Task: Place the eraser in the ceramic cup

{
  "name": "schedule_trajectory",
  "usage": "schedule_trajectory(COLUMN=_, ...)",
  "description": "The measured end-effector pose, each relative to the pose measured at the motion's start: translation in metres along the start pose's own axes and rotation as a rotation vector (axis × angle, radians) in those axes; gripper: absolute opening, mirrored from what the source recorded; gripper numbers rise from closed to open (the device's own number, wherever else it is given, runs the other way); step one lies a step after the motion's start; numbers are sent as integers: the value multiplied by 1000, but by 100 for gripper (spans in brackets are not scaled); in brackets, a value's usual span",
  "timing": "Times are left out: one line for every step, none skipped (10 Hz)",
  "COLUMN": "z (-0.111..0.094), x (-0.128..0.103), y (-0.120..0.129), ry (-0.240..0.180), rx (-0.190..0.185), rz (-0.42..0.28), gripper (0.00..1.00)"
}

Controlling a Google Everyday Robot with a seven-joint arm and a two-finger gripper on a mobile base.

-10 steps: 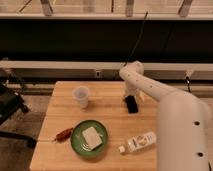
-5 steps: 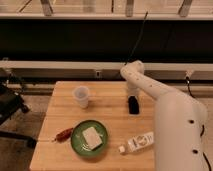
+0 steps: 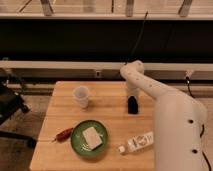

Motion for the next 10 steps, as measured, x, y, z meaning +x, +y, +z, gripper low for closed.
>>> schedule_trajectory(z=-4, x=-3, y=2, ry=3, rx=8, rz=6, gripper=0)
schedule_trajectory(z=-14, x=-7, y=2, ry=13, rx=29, rz=11, gripper=0)
schedule_trajectory(z=-31, x=-14, y=1, ry=21, rx=54, rz=12, gripper=0)
schedule_trajectory(z=-41, x=-19, y=-1, ry=27, rx=67, rz=10, gripper=0)
schedule_trajectory(z=-51, x=-25, y=-4, ry=33, rx=79, rz=6, gripper=0)
schedule_trajectory(z=-67, x=-36, y=-15, ry=49, rx=99, rz=-13, gripper=0)
schedule_trajectory(z=-76, x=-42, y=-24, ry=65, rx=110, rz=-30, gripper=0)
schedule_trajectory(z=-84, x=-49, y=-29, ry=75, rx=113, rz=-47, gripper=0)
schedule_trajectory(z=-97, x=-58, y=-38, ry=99, rx=119, rz=-68, gripper=0)
schedule_trajectory(z=-108, x=-66, y=-49, ry=114, rx=127, rz=-88, gripper=0)
